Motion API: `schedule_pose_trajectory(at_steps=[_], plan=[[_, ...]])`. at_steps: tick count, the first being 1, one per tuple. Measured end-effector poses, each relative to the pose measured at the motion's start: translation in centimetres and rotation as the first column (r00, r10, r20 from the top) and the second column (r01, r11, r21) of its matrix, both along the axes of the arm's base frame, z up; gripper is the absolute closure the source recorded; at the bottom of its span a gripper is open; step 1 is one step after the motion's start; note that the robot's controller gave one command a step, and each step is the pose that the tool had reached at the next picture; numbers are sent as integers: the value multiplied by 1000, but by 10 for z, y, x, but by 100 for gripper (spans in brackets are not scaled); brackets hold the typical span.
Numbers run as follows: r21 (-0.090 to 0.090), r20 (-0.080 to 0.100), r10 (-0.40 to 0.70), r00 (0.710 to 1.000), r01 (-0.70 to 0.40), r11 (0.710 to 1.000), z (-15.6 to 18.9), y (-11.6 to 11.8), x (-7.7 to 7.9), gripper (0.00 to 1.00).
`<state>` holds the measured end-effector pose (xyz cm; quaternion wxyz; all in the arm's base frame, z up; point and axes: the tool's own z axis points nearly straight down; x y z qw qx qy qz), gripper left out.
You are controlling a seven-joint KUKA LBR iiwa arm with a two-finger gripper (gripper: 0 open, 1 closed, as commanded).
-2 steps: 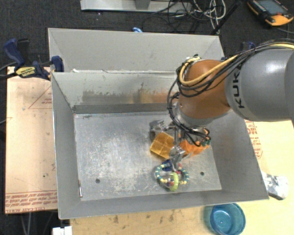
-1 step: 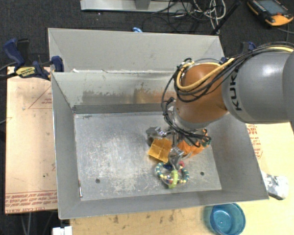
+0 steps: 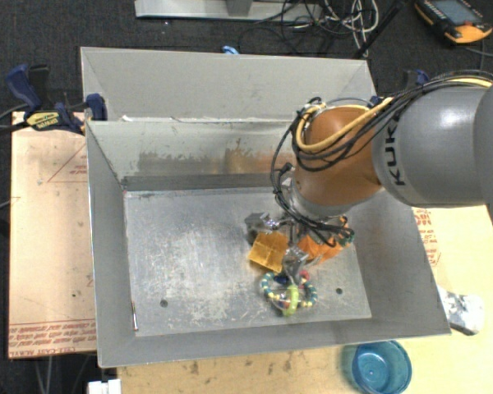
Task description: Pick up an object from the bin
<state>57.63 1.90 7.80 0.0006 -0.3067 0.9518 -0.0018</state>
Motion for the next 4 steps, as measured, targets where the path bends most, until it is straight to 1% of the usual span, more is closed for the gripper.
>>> schedule_pose_trajectory(at_steps=[1,2,3,4], plan=[[5,-6,21,1000,-21,1000,42,3,1,100],[5,6,22,1000,-22,1000,72,11,-5,100],[5,-6,-6,1000,6,1000,85,17,-6,0],[6,6,-32,999,32,999,119,23,0,0]])
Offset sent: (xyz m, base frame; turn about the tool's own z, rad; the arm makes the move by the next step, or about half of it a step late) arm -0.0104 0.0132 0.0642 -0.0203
